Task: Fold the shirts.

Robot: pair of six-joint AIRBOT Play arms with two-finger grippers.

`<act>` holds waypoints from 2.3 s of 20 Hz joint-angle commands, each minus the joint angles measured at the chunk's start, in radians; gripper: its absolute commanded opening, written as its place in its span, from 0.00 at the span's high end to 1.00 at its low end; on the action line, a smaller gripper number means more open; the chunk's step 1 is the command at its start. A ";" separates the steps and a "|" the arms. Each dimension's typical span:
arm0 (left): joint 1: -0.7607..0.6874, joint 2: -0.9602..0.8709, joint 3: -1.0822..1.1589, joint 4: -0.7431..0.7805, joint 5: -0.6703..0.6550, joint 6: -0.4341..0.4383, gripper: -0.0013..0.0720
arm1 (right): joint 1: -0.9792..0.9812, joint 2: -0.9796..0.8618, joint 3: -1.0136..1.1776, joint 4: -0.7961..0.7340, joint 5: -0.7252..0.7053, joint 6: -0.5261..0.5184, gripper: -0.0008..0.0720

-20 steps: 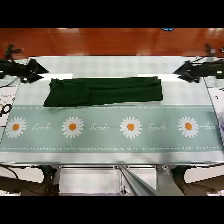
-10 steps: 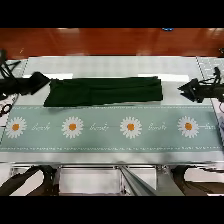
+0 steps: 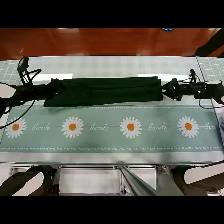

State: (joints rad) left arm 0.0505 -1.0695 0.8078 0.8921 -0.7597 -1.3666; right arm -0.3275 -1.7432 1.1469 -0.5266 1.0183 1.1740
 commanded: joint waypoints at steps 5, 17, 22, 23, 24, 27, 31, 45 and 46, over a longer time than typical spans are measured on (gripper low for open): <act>-0.007 -0.013 -0.003 -0.003 0.000 0.000 0.29 | 0.108 -0.151 0.178 -0.053 0.028 0.129 0.44; -0.167 -0.045 0.037 -0.144 0.056 0.068 0.96 | 0.155 0.128 0.300 -0.437 0.227 0.151 0.96; -0.431 -0.267 0.251 -0.145 0.103 0.045 0.96 | 0.155 0.436 0.186 -0.496 0.284 0.150 0.96; -0.479 -0.332 0.315 -0.144 0.098 0.031 0.96 | 0.155 0.502 0.150 -0.494 0.284 0.153 0.96; -0.521 -0.403 0.386 -0.144 0.084 0.006 0.96 | 0.155 0.561 0.116 -0.494 0.284 0.159 0.96; -0.623 -0.618 0.611 -0.144 -0.037 -0.043 0.96 | 0.155 0.735 0.002 -0.493 0.285 0.195 0.96; -0.757 -0.831 0.845 -0.145 -0.142 -0.119 0.96 | 0.155 0.894 -0.080 -0.492 0.286 0.232 0.96; -0.611 -0.808 0.956 -0.163 -0.312 -0.148 0.96 | 0.193 0.918 -0.081 -0.380 0.226 0.268 0.96; -0.559 -0.754 0.927 -0.154 -0.315 -0.142 0.96 | 0.232 0.902 -0.081 -0.364 0.190 0.274 0.96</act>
State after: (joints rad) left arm -0.6281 -1.9144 1.7668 0.7200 -1.0382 -1.5150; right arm -0.1448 -0.8234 1.0657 -0.9371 1.2736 1.4338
